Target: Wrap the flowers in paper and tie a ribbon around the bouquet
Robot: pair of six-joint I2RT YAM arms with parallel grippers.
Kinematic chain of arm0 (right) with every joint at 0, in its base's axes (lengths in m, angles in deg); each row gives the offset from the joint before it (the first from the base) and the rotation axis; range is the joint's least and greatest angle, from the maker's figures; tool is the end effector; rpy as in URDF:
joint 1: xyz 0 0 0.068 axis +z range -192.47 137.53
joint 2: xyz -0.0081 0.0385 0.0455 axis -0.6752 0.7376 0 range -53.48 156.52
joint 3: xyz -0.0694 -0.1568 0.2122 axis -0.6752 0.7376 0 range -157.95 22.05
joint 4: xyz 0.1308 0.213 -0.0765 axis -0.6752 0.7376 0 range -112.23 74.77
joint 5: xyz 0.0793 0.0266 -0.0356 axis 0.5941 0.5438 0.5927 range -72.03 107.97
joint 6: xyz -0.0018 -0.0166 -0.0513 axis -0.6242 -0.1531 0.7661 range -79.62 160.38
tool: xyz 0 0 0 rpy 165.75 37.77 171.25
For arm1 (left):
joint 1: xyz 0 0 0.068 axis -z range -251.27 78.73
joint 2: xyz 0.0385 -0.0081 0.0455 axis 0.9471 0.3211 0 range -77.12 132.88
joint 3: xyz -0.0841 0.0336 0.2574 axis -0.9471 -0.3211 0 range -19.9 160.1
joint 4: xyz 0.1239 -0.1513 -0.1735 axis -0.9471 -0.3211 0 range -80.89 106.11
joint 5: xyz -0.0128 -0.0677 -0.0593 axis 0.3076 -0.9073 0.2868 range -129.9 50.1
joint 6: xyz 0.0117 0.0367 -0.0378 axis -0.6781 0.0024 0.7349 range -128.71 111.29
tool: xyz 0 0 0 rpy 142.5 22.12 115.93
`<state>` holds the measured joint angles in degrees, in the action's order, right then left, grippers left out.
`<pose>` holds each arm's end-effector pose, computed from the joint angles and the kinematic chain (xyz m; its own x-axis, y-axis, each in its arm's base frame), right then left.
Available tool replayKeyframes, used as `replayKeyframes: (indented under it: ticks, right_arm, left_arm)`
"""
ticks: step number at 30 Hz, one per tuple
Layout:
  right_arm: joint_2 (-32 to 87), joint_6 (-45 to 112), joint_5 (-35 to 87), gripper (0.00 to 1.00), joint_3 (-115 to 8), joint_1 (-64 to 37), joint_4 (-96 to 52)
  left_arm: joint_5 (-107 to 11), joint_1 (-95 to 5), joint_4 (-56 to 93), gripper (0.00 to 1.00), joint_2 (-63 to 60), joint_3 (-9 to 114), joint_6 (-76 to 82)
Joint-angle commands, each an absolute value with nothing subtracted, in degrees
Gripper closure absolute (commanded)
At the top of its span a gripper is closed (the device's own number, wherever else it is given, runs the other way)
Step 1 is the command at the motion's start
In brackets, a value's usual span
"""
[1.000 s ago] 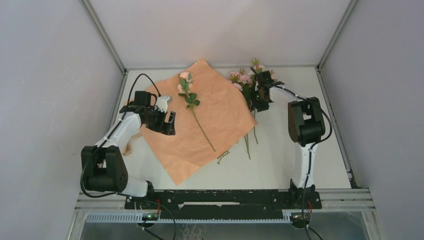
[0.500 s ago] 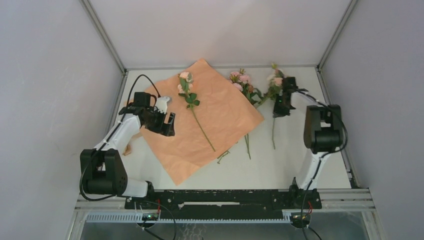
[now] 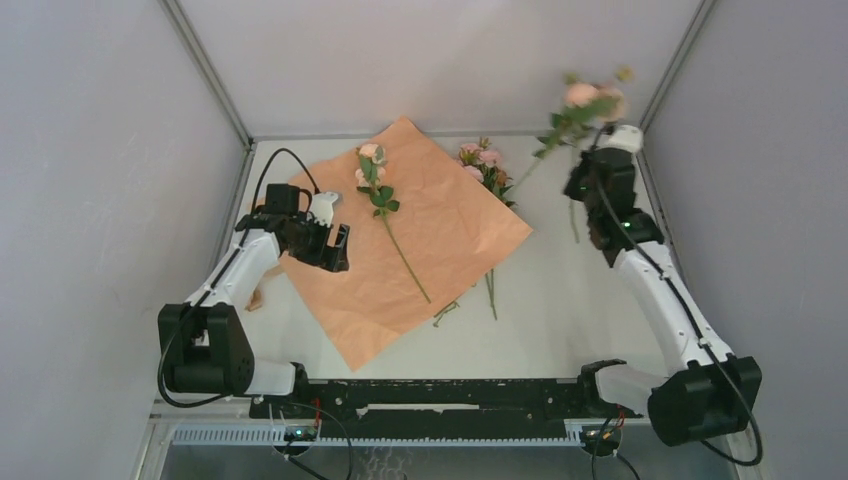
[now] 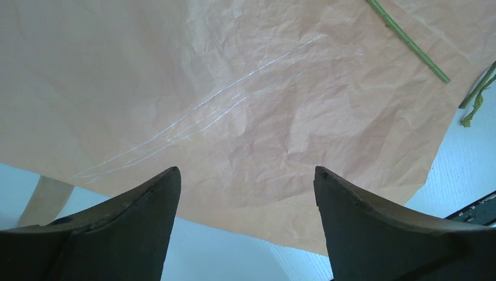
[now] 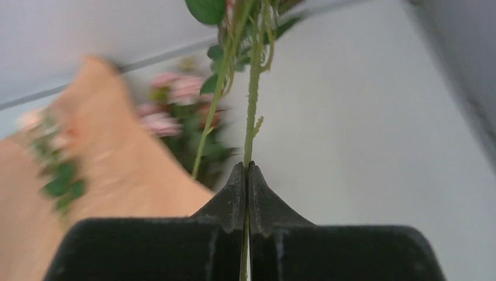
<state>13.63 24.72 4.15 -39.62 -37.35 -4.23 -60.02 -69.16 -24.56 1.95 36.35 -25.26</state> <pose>0.2662 0.0152 0.3501 -0.3458 0.2321 -0.9091 0.2338 0.9597 0.1561 0.2664 -0.0222 0.2368 -0.8037 0.2973 -0.5155 0.4350 0.8846 -0.1680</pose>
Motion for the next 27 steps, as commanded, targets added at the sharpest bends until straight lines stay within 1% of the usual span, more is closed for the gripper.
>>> replayKeyframes:
  ticks: [1, 5, 7, 9, 12, 14, 16, 19, 21, 23, 27]
  right_arm:
    - [14.6, 27.1, 1.1, 1.0, -40.7, -22.4, -15.6]
    - [16.4, 32.0, -2.8, 1.0, -41.0, -12.1, -21.2]
    - [17.3, 32.0, -6.9, 1.0, -42.3, -11.2, -19.2]
    - [16.8, 29.5, -9.6, 1.0, -42.7, -14.6, -14.9]
    - [13.7, 24.7, -7.0, 1.0, -42.5, -23.1, -8.2]
    - [10.7, 24.2, -6.4, 1.0, -41.1, -28.6, -6.4]
    - [7.0, 23.5, -3.2, 1.0, -39.6, -33.5, -5.7]
    - [2.2, 24.1, 1.3, 1.0, -37.6, -35.1, -7.6]
    - [1.5, 24.2, 3.5, 1.0, -37.5, -32.5, -8.8]
    - [2.3, 24.2, 4.7, 1.0, -37.6, -27.7, -11.3]
    - [7.9, 25.1, 5.5, 1.0, -37.6, -12.2, -23.8]
  left_arm:
    - [-61.3, -69.2, -24.5, 0.12, -0.7, 36.4, -25.4]
    - [-61.2, -69.2, -24.9, 0.11, -2.1, 35.6, -26.5]
    - [-60.6, -69.2, -25.1, 0.11, -2.6, 35.3, -27.2]
    - [-60.3, -69.2, -25.6, 0.11, -2.9, 35.4, -27.6]
    - [-61.3, -69.2, -26.3, 0.11, -3.1, 35.5, -28.2]
    - [-62.1, -69.2, -26.4, 0.11, -3.0, 35.5, -28.4]
    - [-62.1, -69.2, -26.5, 0.11, -2.7, 35.9, -28.5]
    - [-61.7, -69.2, -26.4, 0.11, -2.3, 36.4, -28.5]
    - [-61.7, -69.2, -26.2, 0.11, -2.3, 37.0, -28.1]
    - [-61.5, -69.2, -25.8, 0.11, -2.4, 37.5, -27.4]
    - [-59.2, -69.4, -24.7, 0.11, -2.6, 38.2, -26.2]
